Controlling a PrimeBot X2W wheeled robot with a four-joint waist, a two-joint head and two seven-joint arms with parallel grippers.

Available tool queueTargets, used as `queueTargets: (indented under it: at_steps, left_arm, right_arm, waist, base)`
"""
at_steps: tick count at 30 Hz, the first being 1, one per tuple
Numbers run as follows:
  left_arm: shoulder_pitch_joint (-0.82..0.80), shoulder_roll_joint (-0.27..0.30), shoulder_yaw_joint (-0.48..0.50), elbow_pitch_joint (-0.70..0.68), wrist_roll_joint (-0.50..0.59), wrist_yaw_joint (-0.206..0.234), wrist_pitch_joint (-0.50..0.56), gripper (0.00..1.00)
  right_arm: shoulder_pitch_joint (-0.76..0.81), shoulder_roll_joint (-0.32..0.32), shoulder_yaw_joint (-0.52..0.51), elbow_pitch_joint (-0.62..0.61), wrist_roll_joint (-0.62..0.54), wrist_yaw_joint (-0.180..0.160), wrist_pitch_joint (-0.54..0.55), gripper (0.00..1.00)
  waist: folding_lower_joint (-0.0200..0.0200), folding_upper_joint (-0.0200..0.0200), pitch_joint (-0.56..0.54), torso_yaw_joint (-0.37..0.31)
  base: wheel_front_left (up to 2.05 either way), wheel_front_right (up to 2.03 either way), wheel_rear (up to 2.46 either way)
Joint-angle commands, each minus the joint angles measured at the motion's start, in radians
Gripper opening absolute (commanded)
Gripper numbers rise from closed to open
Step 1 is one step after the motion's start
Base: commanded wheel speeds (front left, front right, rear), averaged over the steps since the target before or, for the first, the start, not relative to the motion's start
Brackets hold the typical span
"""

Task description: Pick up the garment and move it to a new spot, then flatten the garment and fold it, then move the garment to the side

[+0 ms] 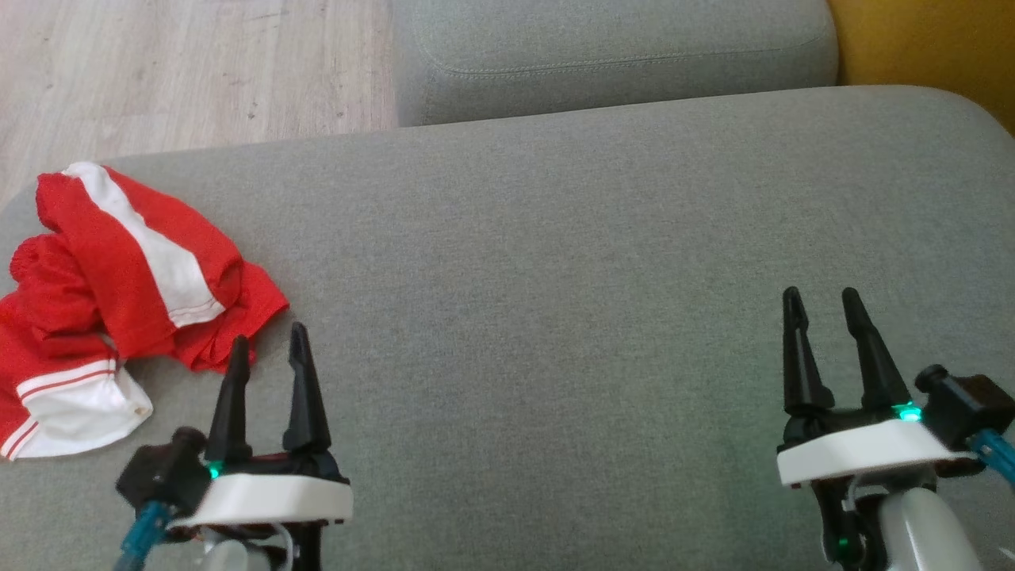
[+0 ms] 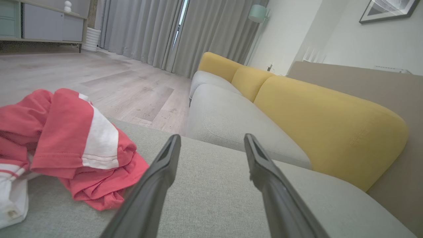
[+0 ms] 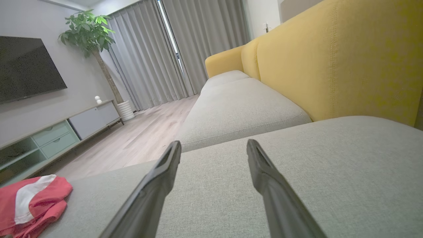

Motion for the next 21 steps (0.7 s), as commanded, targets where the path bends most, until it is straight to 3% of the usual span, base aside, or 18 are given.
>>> queueTargets:
  at_steps: [1, 15, 21]
  left_arm:
    - [-0.034, 0.009, 0.007, -0.032, 0.050, 0.011, -0.015, 1.00]
    - [-0.050, 0.051, -0.107, 0.031, 0.273, 0.052, -0.060, 1.00]
    - [-0.051, 0.050, -0.126, 0.018, 0.294, 0.068, -0.074, 1.00]
  right_arm:
    - [-0.036, -0.007, 0.027, -0.041, -0.048, -0.001, -0.018, 1.00]
    - [-0.041, -0.008, 0.052, -0.059, -0.288, -0.001, -0.062, 1.00]
    - [-0.041, -0.008, 0.062, -0.070, -0.336, -0.001, -0.077, 1.00]
  waist:
    - [-0.0001, 0.0000, 0.001, 0.000]
    - [-0.0001, 0.0000, 0.003, -0.008]
    - [-0.0001, 0.0000, 0.004, -0.011]
  base:
    - [0.00, 0.00, 0.00]
    - [0.00, 0.00, 0.00]
    - [0.00, 0.00, 0.00]
